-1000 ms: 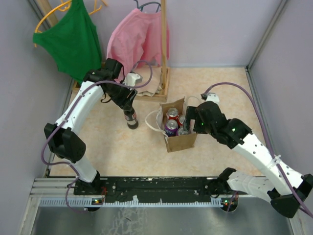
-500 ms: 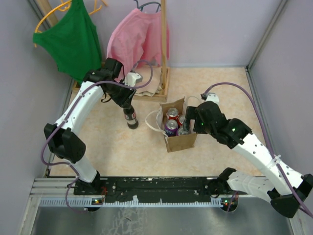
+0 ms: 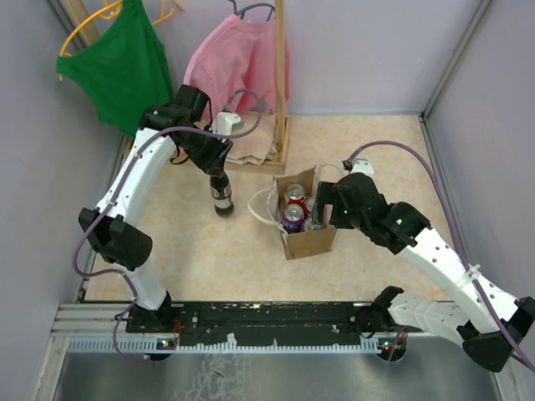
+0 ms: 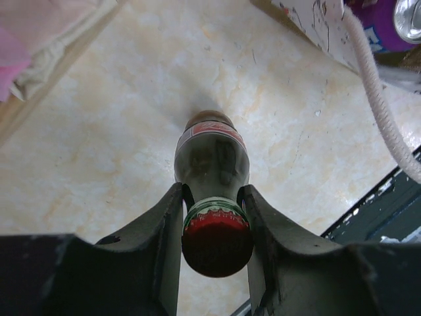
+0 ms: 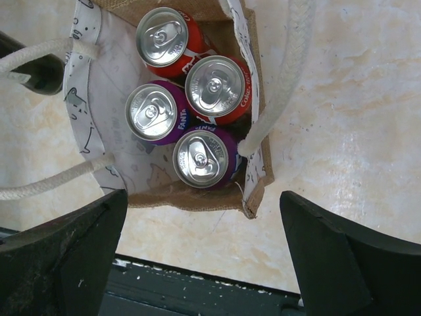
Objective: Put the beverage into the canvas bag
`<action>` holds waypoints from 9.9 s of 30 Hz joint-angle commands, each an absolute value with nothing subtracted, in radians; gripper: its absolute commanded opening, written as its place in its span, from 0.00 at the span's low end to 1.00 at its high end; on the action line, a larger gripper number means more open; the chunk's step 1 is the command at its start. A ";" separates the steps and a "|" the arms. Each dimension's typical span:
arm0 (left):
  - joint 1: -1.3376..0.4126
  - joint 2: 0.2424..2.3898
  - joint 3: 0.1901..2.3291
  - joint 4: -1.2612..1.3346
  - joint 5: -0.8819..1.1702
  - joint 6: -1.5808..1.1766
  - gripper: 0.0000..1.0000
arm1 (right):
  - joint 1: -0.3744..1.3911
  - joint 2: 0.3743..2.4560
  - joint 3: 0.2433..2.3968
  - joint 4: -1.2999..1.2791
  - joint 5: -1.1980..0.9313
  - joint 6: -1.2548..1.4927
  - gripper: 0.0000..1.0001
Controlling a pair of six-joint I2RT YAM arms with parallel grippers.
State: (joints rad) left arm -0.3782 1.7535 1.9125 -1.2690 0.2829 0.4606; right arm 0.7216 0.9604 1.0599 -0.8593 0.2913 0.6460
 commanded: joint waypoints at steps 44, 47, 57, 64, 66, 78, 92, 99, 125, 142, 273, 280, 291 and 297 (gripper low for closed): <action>-0.544 1.756 2.273 -0.953 0.404 0.354 0.00 | 0.711 0.973 1.054 -0.815 0.282 0.630 0.99; -0.546 1.755 2.274 -0.944 0.403 0.354 0.00 | 0.712 0.975 1.053 -0.811 0.277 0.629 0.99; -0.546 1.742 2.272 -0.911 0.398 0.352 0.00 | 0.713 0.983 1.052 -0.808 0.272 0.628 0.99; -0.547 1.716 2.271 -0.854 0.410 0.349 0.00 | 0.712 0.985 1.049 -0.807 0.270 0.626 0.99; -0.548 1.712 2.271 -0.843 0.408 0.350 0.00 | 0.711 0.986 1.048 -0.805 0.269 0.626 0.99; -0.549 1.697 2.266 -0.815 0.431 0.343 0.00 | 0.711 0.998 1.049 -0.798 0.263 0.623 0.99; -0.585 1.689 2.235 -0.792 0.488 0.321 0.00 | 0.710 1.010 1.048 -0.790 0.265 0.619 0.99; -0.608 1.691 2.225 -0.782 0.514 0.303 0.00 | 0.710 1.017 1.053 -0.789 0.270 0.617 0.99; -0.666 1.659 2.133 -0.744 0.563 0.276 0.00 | 0.703 0.998 1.061 -0.749 0.268 0.599 0.99; -0.692 1.625 2.056 -0.719 0.600 0.252 0.00 | 0.703 0.945 1.082 -0.659 0.284 0.555 0.99; -0.887 1.473 1.276 -0.554 0.374 0.346 0.53 | 0.703 0.837 0.996 -0.757 0.293 0.637 0.99; -0.885 1.406 1.283 -0.552 0.346 0.319 0.77 | 0.703 0.858 0.997 -0.742 0.284 0.634 0.99; -0.872 1.264 1.289 -0.500 0.275 0.272 1.00 | 0.703 0.829 1.028 -0.736 0.331 0.628 0.99; -0.870 1.238 1.275 -0.478 0.244 0.255 1.00 | 0.703 0.803 1.043 -0.685 0.361 0.610 0.99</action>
